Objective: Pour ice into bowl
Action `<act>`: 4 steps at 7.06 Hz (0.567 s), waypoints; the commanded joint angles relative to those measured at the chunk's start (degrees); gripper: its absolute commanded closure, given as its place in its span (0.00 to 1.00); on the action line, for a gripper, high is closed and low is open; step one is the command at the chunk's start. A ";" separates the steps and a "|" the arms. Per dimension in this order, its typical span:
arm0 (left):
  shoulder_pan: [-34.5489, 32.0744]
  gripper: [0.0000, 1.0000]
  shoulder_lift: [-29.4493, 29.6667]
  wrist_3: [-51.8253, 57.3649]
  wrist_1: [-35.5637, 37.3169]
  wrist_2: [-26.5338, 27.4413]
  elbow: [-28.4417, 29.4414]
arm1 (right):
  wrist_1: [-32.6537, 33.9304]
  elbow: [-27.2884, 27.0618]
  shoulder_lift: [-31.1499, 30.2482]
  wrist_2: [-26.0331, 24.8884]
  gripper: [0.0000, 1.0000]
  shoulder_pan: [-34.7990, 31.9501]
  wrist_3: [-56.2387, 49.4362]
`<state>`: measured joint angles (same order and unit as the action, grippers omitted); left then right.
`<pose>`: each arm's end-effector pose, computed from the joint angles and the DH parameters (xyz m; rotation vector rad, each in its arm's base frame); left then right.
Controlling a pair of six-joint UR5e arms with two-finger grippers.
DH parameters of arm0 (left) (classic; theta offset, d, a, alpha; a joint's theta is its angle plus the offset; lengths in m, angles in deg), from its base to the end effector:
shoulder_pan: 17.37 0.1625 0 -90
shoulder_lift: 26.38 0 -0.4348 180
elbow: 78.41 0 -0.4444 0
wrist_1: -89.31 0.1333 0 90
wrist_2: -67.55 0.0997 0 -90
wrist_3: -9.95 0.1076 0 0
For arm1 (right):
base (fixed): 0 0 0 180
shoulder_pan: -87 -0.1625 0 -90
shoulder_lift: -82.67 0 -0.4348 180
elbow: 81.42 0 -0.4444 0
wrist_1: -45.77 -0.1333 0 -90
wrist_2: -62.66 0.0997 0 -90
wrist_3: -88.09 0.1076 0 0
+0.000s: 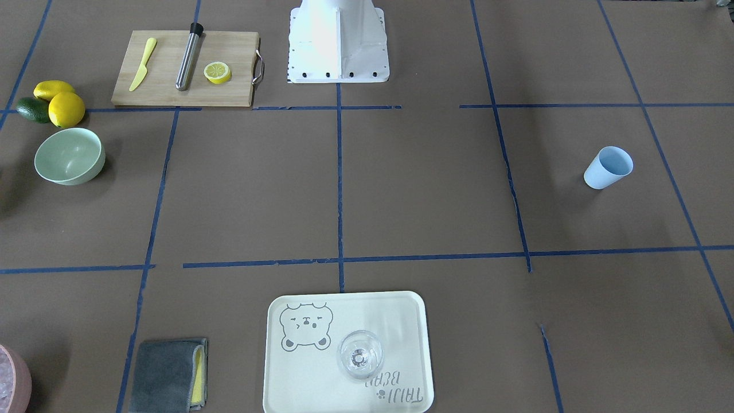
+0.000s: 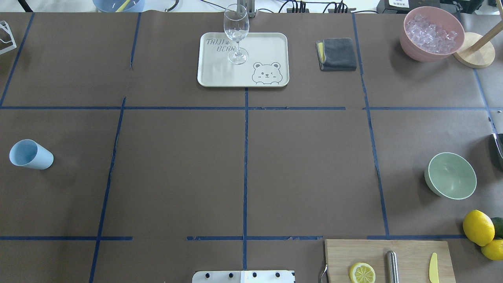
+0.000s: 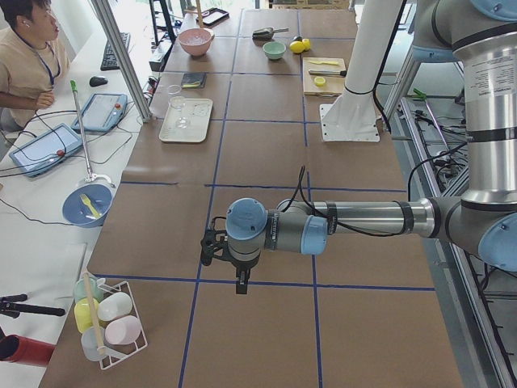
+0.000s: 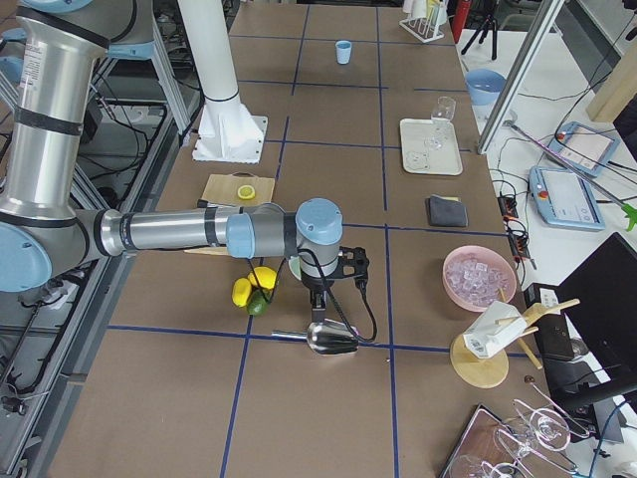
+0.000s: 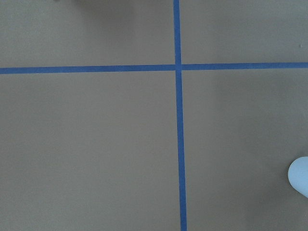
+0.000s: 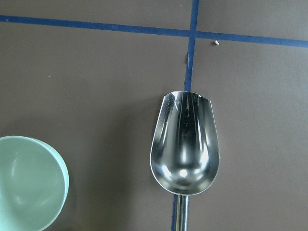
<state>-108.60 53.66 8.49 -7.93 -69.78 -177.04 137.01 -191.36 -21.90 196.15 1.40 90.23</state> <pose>-0.0644 -0.4745 0.6633 0.0955 0.8254 -0.0016 0.0255 -0.4414 0.6124 0.0252 -0.7615 -0.0649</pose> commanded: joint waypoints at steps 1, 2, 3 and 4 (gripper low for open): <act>0.00 0.00 0.11 0.06 -0.14 0.04 -0.86 | -0.27 0.43 -0.02 0.01 0.00 0.00 0.23; 0.09 0.00 0.20 -0.03 -0.41 0.04 -0.95 | -1.32 1.04 -0.20 0.10 0.00 0.00 0.05; 0.09 0.00 0.28 0.06 -0.50 0.04 -1.04 | -3.33 1.48 -0.72 1.06 0.00 0.00 0.23; 0.18 0.00 0.29 -0.03 -0.67 0.04 -0.87 | -3.61 2.27 -0.72 4.03 0.00 0.09 0.23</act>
<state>-108.50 53.90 8.50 -8.40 -69.74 -177.97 134.38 -189.93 -22.44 197.54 1.42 90.42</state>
